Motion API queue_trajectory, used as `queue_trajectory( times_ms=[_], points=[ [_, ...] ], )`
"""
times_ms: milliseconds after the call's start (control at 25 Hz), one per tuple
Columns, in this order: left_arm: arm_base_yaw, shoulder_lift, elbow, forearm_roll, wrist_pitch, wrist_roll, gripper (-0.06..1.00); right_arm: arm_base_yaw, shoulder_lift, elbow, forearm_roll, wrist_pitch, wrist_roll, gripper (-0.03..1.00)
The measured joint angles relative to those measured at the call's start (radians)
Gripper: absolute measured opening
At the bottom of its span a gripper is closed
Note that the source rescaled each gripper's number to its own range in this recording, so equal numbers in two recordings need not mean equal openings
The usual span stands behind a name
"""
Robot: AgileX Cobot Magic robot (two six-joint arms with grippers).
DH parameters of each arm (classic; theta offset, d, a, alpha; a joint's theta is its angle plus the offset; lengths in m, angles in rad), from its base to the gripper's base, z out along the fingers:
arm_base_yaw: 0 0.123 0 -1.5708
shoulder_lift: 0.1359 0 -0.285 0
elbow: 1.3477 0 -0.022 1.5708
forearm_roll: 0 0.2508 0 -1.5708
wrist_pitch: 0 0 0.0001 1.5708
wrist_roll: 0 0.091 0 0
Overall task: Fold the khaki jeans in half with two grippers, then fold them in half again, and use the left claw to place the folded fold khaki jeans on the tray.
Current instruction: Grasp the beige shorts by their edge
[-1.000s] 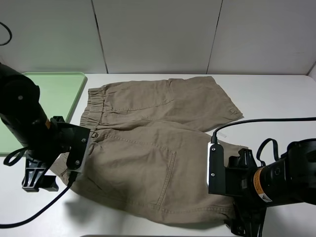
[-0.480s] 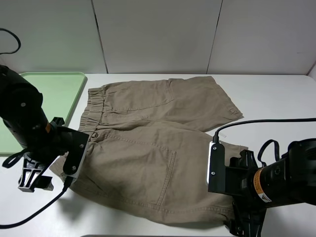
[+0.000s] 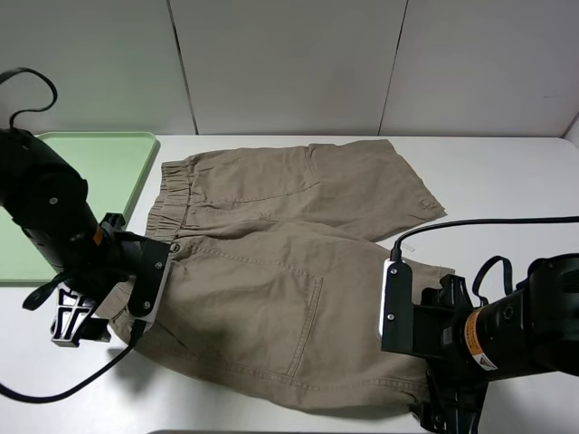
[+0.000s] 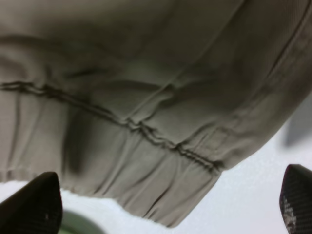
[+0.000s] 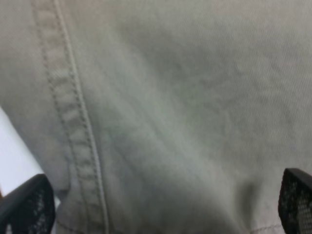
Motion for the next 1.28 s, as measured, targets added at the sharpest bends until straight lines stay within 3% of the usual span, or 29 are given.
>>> queue_trajectory(
  times_ms=[200,360,480,680,800,1120,1280],
  points=[
    [0.000,0.029,0.000,0.000,-0.023,-0.012,0.86,0.000,0.000,0.000,0.003,0.000,0.000,1.00],
    [0.000,0.034,0.000,0.001,-0.026,-0.014,0.70,0.000,0.000,0.000,0.004,0.000,0.000,0.97],
    [0.000,0.034,0.000,0.001,-0.026,-0.014,0.58,0.000,0.000,0.000,0.004,0.000,0.000,0.79],
    [0.000,0.034,0.008,0.001,-0.029,-0.033,0.53,0.000,0.000,0.000,0.004,0.012,0.000,0.31],
    [0.000,0.034,0.035,0.004,-0.049,-0.039,0.50,0.000,0.000,0.000,0.004,0.017,0.000,0.17],
    [0.000,0.032,0.078,0.010,-0.102,-0.052,0.47,0.000,0.000,0.000,0.004,0.022,0.000,0.13],
    [0.000,0.029,0.079,0.012,-0.108,-0.086,0.30,0.000,0.000,0.000,0.004,0.022,0.000,0.13]
  ],
)
